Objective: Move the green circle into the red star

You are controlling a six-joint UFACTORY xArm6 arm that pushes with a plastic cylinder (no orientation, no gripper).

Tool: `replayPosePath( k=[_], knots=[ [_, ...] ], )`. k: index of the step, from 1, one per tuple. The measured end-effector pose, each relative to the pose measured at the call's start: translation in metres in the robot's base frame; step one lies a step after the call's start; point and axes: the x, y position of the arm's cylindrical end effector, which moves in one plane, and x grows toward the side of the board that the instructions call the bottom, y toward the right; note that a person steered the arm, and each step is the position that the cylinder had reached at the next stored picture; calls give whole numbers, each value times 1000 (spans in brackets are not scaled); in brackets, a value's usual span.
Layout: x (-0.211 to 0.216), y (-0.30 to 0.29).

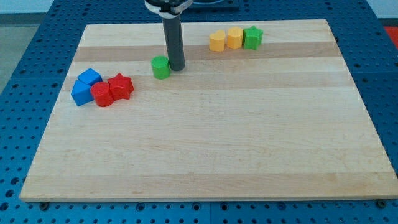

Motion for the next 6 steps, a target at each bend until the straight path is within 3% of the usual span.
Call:
replayPosePath(
  k=[5,6],
  knots=[
    [27,-66],
    [26,-38]
  ],
)
